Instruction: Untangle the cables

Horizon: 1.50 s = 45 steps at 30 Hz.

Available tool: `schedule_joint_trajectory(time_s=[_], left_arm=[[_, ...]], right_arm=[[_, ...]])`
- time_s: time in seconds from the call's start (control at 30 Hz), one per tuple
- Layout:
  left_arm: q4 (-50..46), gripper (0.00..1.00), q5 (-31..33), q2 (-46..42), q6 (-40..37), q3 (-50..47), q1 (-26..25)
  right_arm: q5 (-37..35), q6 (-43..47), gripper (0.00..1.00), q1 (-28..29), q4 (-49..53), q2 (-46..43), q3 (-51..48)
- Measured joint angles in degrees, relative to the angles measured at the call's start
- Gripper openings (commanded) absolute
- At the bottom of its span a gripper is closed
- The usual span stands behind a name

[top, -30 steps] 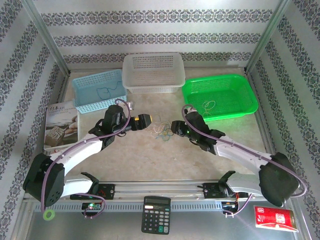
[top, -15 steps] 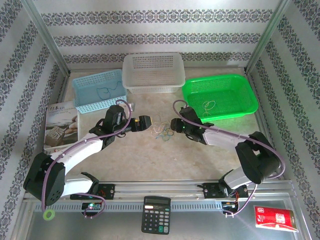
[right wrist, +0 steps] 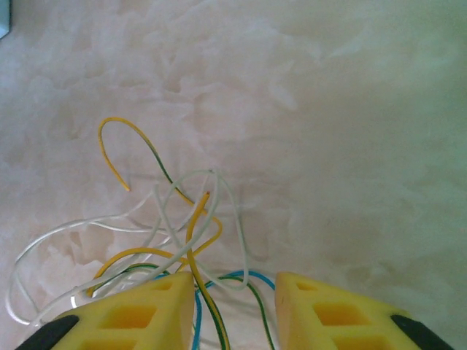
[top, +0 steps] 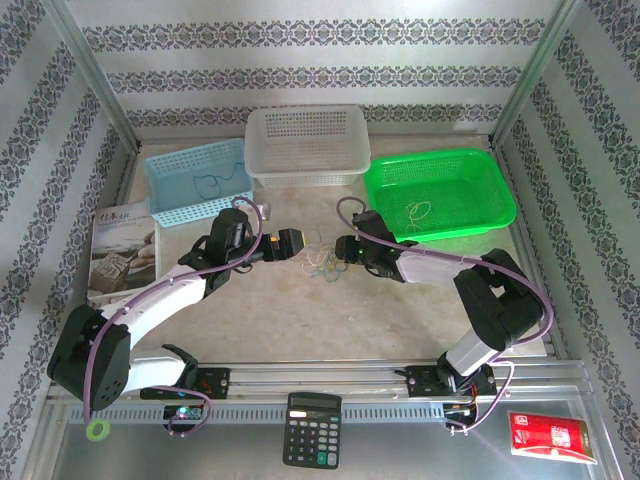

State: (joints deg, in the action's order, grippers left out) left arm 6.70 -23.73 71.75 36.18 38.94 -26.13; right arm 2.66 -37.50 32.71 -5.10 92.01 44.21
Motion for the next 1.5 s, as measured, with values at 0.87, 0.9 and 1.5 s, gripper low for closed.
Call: schedule_joint_trajectory(time_s=[0.87,0.9,1.5], left_arm=[[0.2,1.0,-0.2,0.0,0.3,0.0,0.0],[0.3,1.0,-0.2,0.0,0.3,0.0,0.0],[1.9,1.0,-1.2,0.0,1.2,-0.1,0.0]], right_arm=[[10.4,-0.2,0.15,-3.7,-6.1,3.8,-1.0],[10.6,-0.3,0.15,-3.8,-6.3,3.6,-1.8],[9.9,0.0,0.41,-4.1,-5.9,-9.1,-9.4]])
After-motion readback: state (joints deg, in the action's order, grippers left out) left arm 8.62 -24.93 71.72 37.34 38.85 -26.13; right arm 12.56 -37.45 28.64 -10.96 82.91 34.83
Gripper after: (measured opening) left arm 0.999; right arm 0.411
